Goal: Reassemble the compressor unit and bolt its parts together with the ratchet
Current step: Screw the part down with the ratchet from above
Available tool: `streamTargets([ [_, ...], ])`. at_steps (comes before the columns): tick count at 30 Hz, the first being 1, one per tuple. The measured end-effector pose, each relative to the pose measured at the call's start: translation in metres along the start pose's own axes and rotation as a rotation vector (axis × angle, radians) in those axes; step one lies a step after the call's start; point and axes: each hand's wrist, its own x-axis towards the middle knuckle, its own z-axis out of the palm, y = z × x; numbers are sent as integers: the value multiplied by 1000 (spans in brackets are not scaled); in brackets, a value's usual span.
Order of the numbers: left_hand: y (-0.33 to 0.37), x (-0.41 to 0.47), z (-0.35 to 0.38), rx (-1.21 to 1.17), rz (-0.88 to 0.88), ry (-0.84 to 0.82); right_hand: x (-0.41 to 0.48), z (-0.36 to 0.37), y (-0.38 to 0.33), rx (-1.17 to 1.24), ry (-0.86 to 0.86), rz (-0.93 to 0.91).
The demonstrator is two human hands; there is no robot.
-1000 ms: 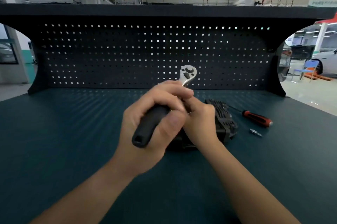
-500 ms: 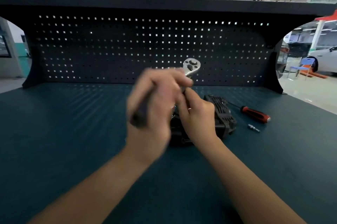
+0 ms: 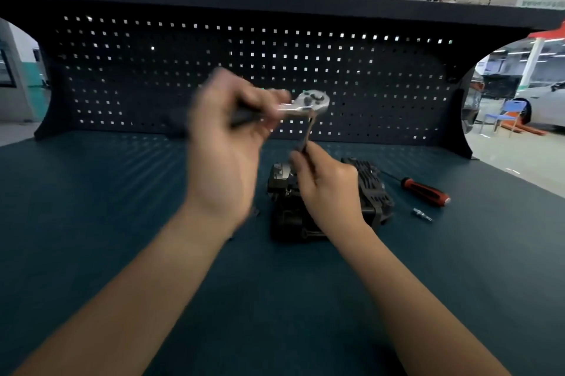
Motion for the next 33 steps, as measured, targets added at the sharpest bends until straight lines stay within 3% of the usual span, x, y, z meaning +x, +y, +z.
streamTargets([
  [2,-8,-15,6,371,22,-371,-1,3,-1,-46,64,7],
  [3,-7,-16,4,427,-19,-437,-2,2,0,-17,65,21],
  [5,4,-9,0,152,-13,-203,-3,-2,4,153,-11,99],
  [7,10,11,-9,-237,-149,50,-5,-6,7,233,-143,99],
  [9,7,32,-9,-274,-278,261,-6,-6,6,280,-237,84],
  [11,4,31,-4,-226,-318,286,-5,-3,8,258,-167,45],
  [13,3,13,5,-141,-159,150,-4,1,9,183,-67,52],
  [15,-6,-11,10,312,93,-135,-5,7,7,144,-20,139],
  [16,-15,-19,13,540,134,-297,-7,8,4,143,2,202],
  [17,-19,-25,13,648,132,-406,-8,8,3,134,55,221],
  [18,-17,-28,11,565,154,-420,-10,7,2,118,85,193],
  [21,7,-16,0,-74,-49,-98,-9,-2,8,330,-82,223],
  [23,6,11,-5,-203,-200,138,-8,-2,9,398,-166,244],
  [25,6,30,-5,-221,-318,245,-7,3,5,327,-115,219],
  [27,-1,25,4,-45,-207,157,-5,10,1,235,-20,222],
  [29,-15,-3,13,238,113,-53,-3,14,5,128,-9,214],
  [31,-30,-31,15,495,456,-285,-8,14,6,48,-140,224],
  [33,-32,-36,5,436,488,-392,-10,8,4,166,-82,247],
])
